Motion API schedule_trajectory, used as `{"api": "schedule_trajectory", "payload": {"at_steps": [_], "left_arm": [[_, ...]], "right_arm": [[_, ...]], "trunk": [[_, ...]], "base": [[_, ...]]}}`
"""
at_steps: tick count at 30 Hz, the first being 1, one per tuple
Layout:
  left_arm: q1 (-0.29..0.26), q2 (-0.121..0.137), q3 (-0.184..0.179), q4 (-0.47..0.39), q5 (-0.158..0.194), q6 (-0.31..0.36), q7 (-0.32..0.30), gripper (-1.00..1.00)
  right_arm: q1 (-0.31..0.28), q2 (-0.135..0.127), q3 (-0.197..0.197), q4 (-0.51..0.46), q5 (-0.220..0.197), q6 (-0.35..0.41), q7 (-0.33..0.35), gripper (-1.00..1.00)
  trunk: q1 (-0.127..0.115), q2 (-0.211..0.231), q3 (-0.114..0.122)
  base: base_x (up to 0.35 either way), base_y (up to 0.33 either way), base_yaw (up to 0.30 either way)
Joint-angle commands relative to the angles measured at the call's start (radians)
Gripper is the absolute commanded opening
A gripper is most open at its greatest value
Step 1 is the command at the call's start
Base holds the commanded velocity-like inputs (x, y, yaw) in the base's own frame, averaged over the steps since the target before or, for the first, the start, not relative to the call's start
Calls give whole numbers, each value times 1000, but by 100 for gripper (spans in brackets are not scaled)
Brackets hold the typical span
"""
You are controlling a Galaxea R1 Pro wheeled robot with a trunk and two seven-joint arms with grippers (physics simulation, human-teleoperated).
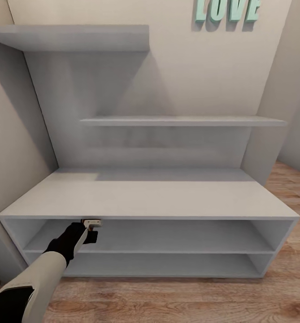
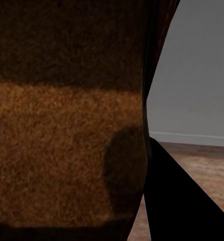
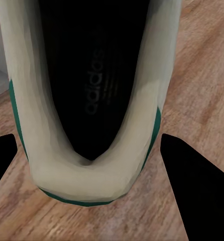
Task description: Pick up the two gym shoes and the two sandals from the corridor floor and place them onto the hallstand (shoe rack) in the corridor, making sure they are on the rack and not on the floor. Arrange them so the two gym shoes are next to each other and the two sandals are next to each other.
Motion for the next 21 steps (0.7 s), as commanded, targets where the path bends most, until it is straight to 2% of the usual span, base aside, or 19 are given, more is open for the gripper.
{"api": "schedule_trajectory", "payload": {"at_steps": [1, 5, 9, 21], "left_arm": [[-1, -1, 4, -3, -20, 5, -7, -100], [-1, -1, 4, -3, -19, 5, -7, -100], [-1, -1, 5, -3, -19, 5, -7, -100], [-1, -1, 4, -3, -20, 5, -7, -100]], "right_arm": [[0, 0, -6, -1, 10, -1, -6, -100], [0, 0, -6, -1, 10, -1, -6, -100], [0, 0, -6, -1, 10, -1, -6, -100], [0, 0, -6, -1, 10, -1, -6, -100]], "trunk": [[0, 0, -1], [0, 0, -1], [1, -1, -16], [1, -1, -16]], "base": [[0, 0, 0], [0, 0, 0], [0, 0, 0], [0, 0, 0]]}}
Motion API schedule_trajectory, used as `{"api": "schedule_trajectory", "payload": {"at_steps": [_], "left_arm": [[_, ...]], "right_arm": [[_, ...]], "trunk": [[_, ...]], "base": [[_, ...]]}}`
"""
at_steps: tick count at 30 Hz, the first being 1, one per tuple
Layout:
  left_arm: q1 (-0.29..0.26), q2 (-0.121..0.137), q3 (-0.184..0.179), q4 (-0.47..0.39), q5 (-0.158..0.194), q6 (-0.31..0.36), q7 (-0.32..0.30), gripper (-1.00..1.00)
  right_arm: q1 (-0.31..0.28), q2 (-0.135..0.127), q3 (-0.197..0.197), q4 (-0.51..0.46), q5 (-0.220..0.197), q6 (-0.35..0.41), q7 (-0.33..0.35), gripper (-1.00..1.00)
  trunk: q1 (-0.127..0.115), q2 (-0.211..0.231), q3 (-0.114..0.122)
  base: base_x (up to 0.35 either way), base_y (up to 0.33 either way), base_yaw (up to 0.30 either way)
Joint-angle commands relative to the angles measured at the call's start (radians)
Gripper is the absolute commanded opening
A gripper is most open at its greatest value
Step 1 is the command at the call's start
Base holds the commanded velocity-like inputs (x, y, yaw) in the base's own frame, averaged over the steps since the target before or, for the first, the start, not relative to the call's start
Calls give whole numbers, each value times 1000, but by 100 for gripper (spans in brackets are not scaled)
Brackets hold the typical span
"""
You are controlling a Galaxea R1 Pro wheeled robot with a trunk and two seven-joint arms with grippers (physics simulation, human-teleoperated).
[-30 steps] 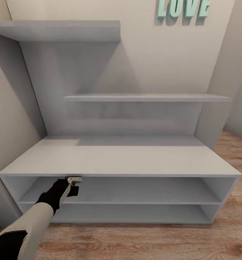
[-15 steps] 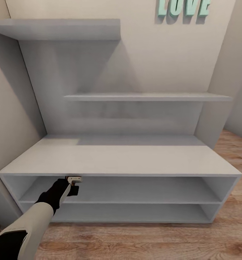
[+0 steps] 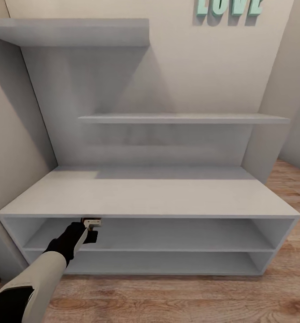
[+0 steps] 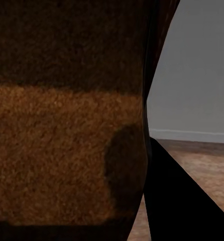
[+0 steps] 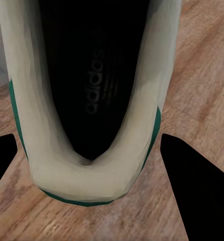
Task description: Pick up the two gym shoes and the two sandals from the corridor floor and place them onto the hallstand (shoe rack) in the corridor, making sure they are on the rack and not on the floor. Arrange them so the two gym shoes are next to each other and the two sandals are next to each other.
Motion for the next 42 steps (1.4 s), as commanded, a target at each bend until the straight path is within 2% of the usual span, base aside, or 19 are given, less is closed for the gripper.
{"api": "schedule_trajectory", "payload": {"at_steps": [1, 24, 25, 42], "left_arm": [[-1, -1, 5, -2, -15, 5, -7, -100], [0, 1, 7, -2, -15, 5, -7, -100], [0, 1, 7, -2, -15, 5, -7, 100], [0, 2, 7, -2, -15, 5, -7, 100]], "right_arm": [[0, 0, -6, -1, 10, -1, -6, -100], [0, 0, -6, -1, 10, -1, -6, -100], [0, 0, -6, -1, 10, -1, -6, -100], [0, 0, -6, -1, 10, -1, -6, -100]], "trunk": [[0, 0, -1], [0, 0, -1], [0, 0, -1], [0, 0, -1]], "base": [[0, 0, 0], [43, 0, 0], [0, 0, 0], [0, 0, 0]]}}
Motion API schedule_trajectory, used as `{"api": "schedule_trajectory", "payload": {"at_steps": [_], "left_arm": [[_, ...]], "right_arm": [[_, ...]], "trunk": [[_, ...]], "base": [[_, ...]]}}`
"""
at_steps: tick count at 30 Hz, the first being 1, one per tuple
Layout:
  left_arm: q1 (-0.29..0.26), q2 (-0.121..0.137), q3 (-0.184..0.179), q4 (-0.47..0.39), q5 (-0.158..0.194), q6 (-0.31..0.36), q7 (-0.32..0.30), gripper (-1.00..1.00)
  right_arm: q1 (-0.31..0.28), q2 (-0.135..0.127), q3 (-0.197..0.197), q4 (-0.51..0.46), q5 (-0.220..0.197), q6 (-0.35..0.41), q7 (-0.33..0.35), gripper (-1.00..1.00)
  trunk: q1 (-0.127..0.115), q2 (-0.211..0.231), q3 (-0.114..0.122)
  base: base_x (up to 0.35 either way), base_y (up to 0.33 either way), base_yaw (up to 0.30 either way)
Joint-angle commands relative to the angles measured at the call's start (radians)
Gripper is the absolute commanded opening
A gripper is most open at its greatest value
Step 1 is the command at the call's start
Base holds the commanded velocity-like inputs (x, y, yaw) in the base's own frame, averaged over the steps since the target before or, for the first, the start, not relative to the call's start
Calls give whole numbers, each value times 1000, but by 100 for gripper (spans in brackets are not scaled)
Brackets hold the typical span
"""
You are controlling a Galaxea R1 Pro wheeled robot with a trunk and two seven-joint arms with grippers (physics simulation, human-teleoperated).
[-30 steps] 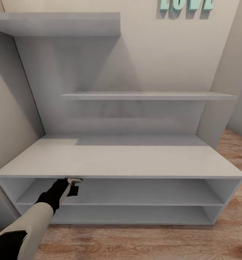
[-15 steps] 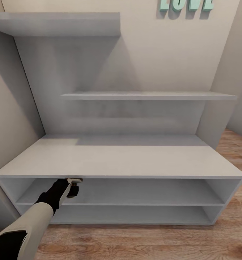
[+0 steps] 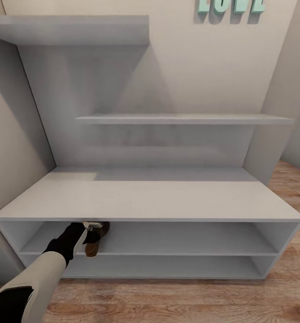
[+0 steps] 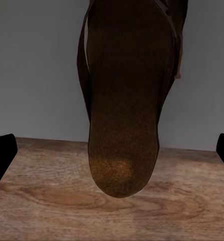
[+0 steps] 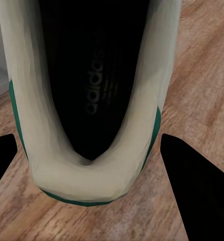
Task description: Pick up the two gym shoes and the two sandals from the corridor floor and place them onto the hallstand (shoe rack) in the corridor, making sure they are on the rack and not on the floor. Arrange them so the two gym shoes are next to each other and the two sandals are next to each other.
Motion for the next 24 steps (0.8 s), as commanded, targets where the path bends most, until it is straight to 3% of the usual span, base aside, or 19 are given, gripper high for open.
{"api": "schedule_trajectory", "payload": {"at_steps": [1, 12, 24], "left_arm": [[-1, -1, 6, -3, -15, 3, -1, 100], [-1, -1, 6, -3, -15, 3, -1, 100], [-1, -1, 7, -1, -15, -34, -1, 100]], "right_arm": [[0, 0, -6, -1, 10, -1, -6, -100], [0, 0, -6, -1, 10, -1, -6, -100], [0, 0, -6, -1, 10, -1, -6, -100]], "trunk": [[0, -1, -1], [0, -1, -1], [0, -1, -1]], "base": [[0, 0, 0], [-41, 0, 0], [-296, 0, 0]]}}
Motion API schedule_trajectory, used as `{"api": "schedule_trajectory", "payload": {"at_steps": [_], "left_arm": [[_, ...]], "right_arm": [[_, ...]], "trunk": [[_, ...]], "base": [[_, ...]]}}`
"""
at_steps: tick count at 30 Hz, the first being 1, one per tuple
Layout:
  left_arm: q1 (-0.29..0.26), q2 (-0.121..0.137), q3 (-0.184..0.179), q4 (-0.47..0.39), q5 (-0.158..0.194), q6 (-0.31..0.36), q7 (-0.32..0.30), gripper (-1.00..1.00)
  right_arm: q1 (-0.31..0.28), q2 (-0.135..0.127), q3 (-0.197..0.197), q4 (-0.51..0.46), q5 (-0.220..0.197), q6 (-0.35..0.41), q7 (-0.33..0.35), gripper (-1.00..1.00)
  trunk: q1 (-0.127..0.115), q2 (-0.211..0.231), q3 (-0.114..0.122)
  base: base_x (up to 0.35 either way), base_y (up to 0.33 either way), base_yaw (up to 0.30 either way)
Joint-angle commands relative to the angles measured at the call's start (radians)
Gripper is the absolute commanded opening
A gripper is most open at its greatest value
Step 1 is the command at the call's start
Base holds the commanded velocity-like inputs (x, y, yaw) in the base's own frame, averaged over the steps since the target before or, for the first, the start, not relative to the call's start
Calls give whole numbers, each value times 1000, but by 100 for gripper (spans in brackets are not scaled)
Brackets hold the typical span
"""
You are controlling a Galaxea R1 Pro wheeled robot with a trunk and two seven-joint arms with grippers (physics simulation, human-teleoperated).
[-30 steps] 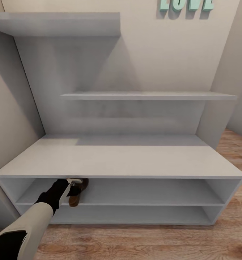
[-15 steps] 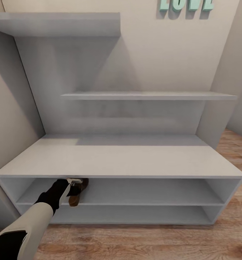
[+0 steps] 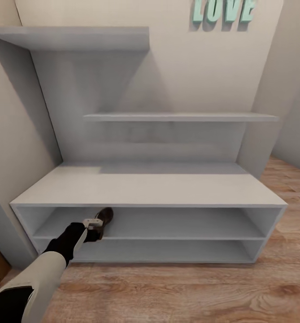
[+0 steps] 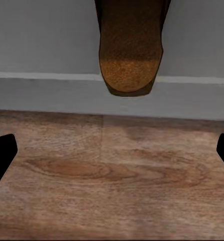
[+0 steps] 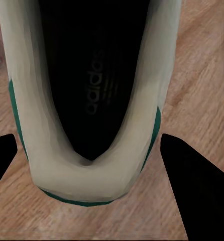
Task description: Pick up the two gym shoes and the two sandals from the corridor floor and place them onto the hallstand (shoe rack) in the corridor, making sure they are on the rack and not on the floor. Arrange them so the two gym shoes are next to each other and the two sandals are next to each other.
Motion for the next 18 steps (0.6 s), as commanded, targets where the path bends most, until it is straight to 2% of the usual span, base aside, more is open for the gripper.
{"api": "schedule_trajectory", "payload": {"at_steps": [1, 18], "left_arm": [[0, -1, 6, -1, -10, -1, -3, 100], [0, 0, 6, 0, -10, -11, -3, 100]], "right_arm": [[0, 0, -6, -1, 10, -1, -6, -100], [0, 0, -6, -1, 11, -1, -6, -100]], "trunk": [[-1, 0, -1], [-1, 0, -1]], "base": [[-331, 0, 0], [-333, 0, 0]]}}
